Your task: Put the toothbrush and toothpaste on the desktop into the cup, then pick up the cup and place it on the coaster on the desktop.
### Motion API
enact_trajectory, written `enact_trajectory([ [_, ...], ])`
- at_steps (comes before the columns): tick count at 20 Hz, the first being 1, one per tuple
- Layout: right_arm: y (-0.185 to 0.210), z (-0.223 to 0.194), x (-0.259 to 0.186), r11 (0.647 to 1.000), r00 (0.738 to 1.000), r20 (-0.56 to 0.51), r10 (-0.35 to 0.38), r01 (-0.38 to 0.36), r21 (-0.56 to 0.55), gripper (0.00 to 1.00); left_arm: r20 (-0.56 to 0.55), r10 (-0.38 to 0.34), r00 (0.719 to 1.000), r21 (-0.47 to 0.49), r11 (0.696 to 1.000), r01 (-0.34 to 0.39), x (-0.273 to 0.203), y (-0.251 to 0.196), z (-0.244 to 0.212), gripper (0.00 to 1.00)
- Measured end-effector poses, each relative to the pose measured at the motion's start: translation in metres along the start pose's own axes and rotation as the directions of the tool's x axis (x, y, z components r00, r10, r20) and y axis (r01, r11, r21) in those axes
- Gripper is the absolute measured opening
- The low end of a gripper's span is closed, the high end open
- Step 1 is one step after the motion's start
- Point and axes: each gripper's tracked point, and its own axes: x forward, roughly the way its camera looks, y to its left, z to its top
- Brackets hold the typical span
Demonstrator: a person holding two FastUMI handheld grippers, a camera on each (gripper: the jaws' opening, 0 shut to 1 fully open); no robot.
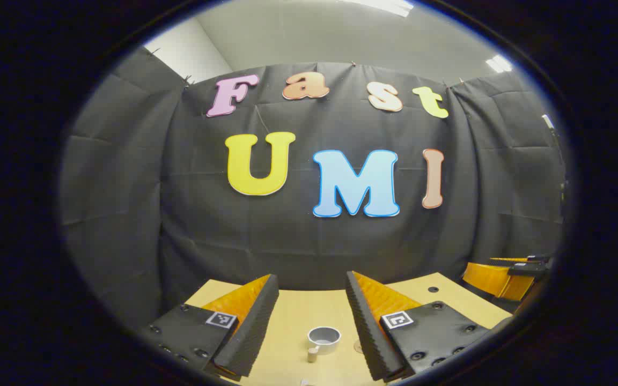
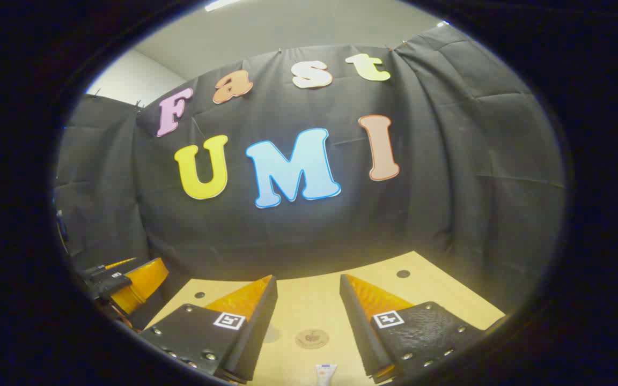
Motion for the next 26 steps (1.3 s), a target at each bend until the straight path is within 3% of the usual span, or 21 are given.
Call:
enact_trajectory([
  [12,0.0,-0.011,0.005,0.991,0.997,-0.052,0.056,-0.062,-0.116,0.72,-0.021,0.006,1.0,-0.006,1.0,-0.006,0.003,-0.015,-0.012,0.82],
  [17,0.001,-0.039,0.007,0.989,0.986,-0.149,0.068,-0.087,-0.121,0.73,-0.127,0.011,0.992,-0.005,1.0,-0.011,0.007,-0.011,-0.05,0.83],
  [22,-0.004,-0.098,0.005,0.989,0.94,-0.335,0.069,-0.107,-0.099,0.73,-0.336,-0.026,0.941,0.007,1.0,0.03,0.003,-0.007,-0.134,0.83],
  [26,-0.006,-0.141,0.0,0.991,0.89,-0.453,0.062,-0.108,-0.076,0.73,-0.449,0.003,0.893,0.011,1.0,0.002,-0.012,0.01,-0.189,0.83],
])
